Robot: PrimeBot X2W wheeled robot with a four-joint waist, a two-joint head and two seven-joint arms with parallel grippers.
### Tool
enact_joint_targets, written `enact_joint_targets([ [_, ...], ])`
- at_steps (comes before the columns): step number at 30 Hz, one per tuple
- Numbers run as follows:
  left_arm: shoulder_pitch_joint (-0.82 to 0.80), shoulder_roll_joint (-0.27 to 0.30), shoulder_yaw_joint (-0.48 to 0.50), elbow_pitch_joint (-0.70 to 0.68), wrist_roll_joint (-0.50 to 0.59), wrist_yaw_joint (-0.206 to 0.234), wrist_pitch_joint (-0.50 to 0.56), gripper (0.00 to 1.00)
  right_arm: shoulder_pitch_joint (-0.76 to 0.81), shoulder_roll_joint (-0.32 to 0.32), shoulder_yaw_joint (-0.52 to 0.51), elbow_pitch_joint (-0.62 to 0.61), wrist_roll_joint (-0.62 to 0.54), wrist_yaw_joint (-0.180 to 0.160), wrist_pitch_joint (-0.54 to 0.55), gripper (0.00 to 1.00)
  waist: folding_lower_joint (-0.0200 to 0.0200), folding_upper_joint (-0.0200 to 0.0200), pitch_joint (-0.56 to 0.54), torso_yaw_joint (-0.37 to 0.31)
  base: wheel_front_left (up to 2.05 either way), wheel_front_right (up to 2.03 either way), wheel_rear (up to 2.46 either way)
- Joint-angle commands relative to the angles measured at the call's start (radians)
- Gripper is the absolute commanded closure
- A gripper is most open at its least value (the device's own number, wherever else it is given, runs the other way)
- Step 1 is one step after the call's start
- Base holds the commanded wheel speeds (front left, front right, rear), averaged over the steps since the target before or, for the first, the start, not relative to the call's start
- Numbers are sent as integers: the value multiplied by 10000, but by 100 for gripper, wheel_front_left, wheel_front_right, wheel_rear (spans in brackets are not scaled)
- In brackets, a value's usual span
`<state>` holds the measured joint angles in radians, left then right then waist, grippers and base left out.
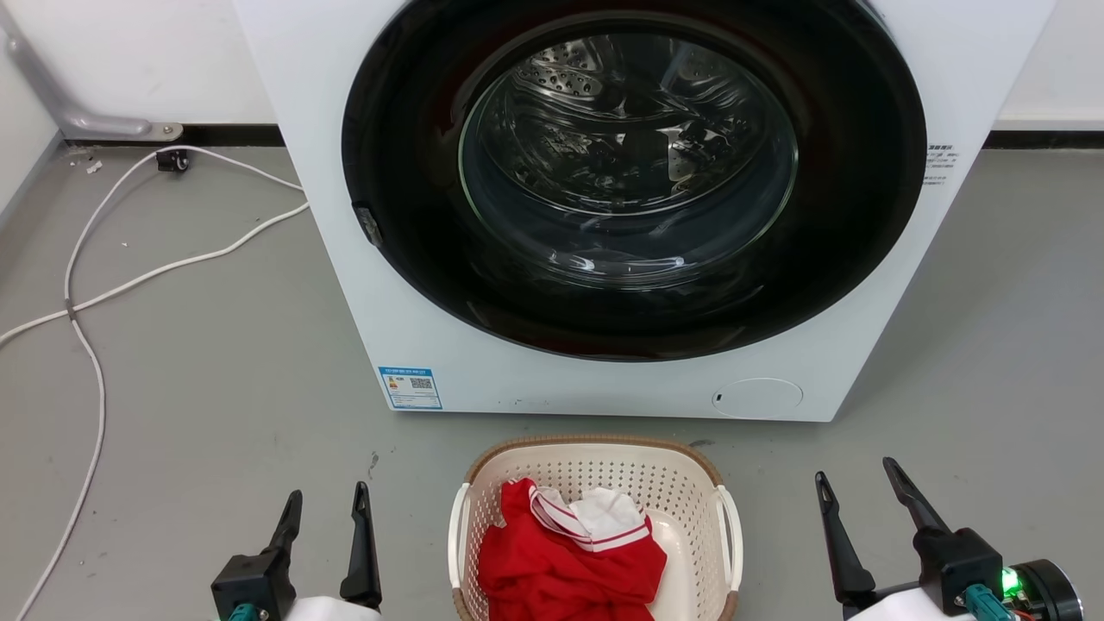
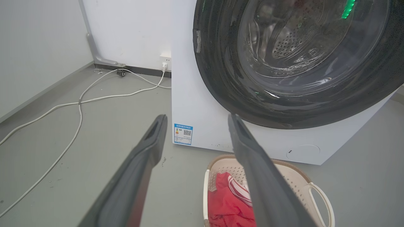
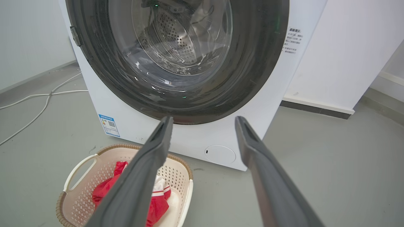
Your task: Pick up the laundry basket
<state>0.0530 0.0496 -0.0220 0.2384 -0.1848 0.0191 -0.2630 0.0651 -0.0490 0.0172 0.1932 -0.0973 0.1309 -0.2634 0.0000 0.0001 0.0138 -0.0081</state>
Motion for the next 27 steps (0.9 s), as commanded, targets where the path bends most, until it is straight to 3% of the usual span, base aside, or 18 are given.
enact_joint_targets([
  [1, 11, 12, 21, 36, -5, 44, -28, 0, -52, -23, 6, 18, 56, -3, -21, 0, 0, -1, 7, 0, 0, 0, 0],
  [6, -346, 11, 57, 406, 31, -96, -28, 0, -160, -23, -26, 72, 35, -3, -20, 0, 0, -1, 93, 7, 0, 0, 0],
  [14, -1596, 11, 189, 1915, 220, -672, -26, 0, -1132, -21, 47, 722, -234, -3, -20, 0, 0, -1, 736, -54, 0, 0, 0],
  [27, -4700, 598, -322, 5987, 478, -1357, -27, 0, -4220, -21, 742, 5097, -1036, -6, -21, 0, 0, -1, 2321, -223, 0, 0, 0],
])
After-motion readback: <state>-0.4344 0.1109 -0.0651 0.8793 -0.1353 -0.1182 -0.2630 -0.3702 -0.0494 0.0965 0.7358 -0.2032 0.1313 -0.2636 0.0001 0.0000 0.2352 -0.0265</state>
